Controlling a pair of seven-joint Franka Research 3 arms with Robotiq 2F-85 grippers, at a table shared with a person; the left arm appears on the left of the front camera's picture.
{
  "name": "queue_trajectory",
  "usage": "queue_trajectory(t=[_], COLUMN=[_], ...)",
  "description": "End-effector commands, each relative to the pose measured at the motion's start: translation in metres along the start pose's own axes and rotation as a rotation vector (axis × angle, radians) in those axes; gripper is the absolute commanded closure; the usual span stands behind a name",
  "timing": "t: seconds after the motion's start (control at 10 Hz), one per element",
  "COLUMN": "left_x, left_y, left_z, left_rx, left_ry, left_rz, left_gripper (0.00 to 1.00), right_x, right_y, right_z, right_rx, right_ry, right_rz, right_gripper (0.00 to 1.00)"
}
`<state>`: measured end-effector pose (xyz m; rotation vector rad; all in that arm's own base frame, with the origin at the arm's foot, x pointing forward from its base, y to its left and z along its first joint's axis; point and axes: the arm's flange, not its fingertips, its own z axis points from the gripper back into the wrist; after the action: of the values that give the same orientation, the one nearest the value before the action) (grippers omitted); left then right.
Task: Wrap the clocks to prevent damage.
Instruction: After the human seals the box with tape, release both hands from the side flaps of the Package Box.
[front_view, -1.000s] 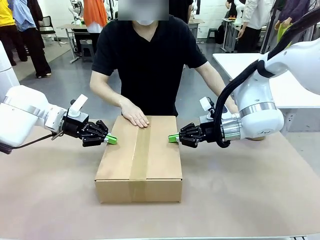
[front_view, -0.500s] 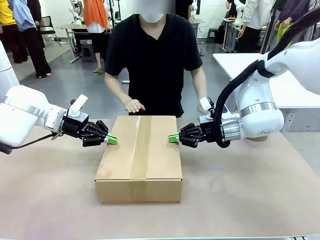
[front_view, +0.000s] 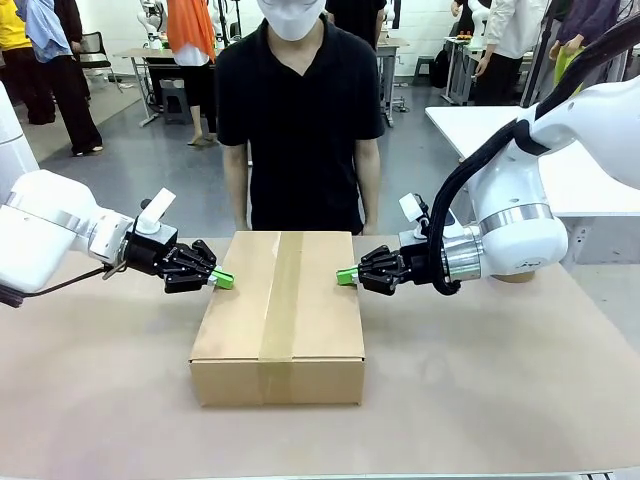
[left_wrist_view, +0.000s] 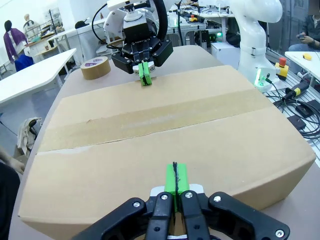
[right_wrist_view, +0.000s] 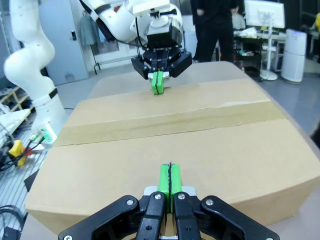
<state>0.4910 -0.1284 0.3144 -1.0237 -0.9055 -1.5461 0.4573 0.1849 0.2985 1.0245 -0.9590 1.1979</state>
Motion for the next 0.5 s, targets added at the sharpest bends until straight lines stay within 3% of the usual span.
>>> queue_trajectory(t=[0.0,0.2,0.4], left_x=[0.049,0.103,0.141], left_y=[0.007,0.011,0.002], left_z=[0.030,0.072,0.118], left_rx=[-0.050,-0.083,-0.003], left_ry=[0.123,0.231,0.317], left_rz=[-0.008,0.022,0.069], left_gripper=[1.00,1.00,1.00], right_x=[0.045,0.099,0.154], right_y=[0.010,0.033,0.064], right_z=[0.026,0.063,0.109], right_rx=[-0.022,-0.076,-0.172], right_ry=[0.118,0.228,0.343], right_rz=[0.014,0.020,0.004], right_gripper=[0.99,0.99,0.99])
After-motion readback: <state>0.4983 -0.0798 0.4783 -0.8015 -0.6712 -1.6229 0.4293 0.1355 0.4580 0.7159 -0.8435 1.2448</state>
